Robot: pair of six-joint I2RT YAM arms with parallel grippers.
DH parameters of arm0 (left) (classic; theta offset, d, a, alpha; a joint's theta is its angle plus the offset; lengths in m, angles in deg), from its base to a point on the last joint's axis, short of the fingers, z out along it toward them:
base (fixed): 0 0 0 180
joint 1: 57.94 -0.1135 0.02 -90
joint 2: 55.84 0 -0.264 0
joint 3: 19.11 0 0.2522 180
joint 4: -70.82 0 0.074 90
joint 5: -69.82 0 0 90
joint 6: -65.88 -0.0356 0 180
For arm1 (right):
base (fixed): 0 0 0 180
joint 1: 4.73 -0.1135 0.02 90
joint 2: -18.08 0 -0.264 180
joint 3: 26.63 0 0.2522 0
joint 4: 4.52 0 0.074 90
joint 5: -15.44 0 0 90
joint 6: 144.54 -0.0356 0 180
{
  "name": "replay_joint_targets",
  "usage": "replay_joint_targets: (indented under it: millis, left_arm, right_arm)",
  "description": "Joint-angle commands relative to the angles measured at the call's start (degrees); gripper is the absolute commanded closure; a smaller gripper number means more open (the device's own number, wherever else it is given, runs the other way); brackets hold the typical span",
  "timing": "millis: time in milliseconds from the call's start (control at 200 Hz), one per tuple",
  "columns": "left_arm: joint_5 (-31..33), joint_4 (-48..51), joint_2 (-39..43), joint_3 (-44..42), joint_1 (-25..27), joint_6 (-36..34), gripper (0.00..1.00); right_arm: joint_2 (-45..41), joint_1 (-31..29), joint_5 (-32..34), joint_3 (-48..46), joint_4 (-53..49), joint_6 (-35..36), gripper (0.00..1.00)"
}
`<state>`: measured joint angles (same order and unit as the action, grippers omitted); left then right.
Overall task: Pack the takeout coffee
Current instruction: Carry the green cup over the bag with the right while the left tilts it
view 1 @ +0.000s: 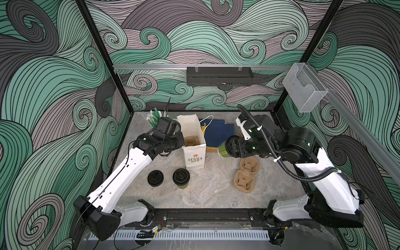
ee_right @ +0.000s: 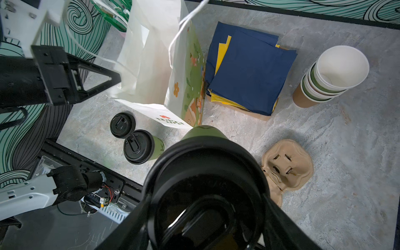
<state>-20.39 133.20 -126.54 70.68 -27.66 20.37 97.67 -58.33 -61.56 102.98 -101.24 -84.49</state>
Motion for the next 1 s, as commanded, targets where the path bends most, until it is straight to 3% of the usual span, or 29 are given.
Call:
replay_joint_targets:
  millis: [0, 160, 370, 830, 996]
  left_arm:
    - [2.1, -2.1, 0.3, -0.4, 1.8, 5.2, 1.0]
    - [5.8, -8.2, 2.9, -4.0, 5.1, 12.1, 1.0]
    - [13.0, -10.1, 2.7, -5.0, 13.1, 19.0, 1.0]
    - [22.0, -14.4, 1.7, -6.0, 27.7, 28.1, 1.0]
    - [24.1, -13.6, 2.3, -5.4, 29.5, 28.3, 0.77]
  right_arm:
    - [1.3, 0.3, -0.4, 4.1, -3.5, 2.0, 0.25]
    - [2.7, 0.4, -0.7, 8.1, -5.6, 3.0, 0.25]
    - [4.9, 0.5, -2.3, 13.8, -8.4, 4.2, 0.26]
    - [9.4, 0.5, -7.0, 21.5, -9.8, 7.0, 0.27]
    - [13.9, 0.5, -6.9, 25.7, -9.8, 8.6, 0.27]
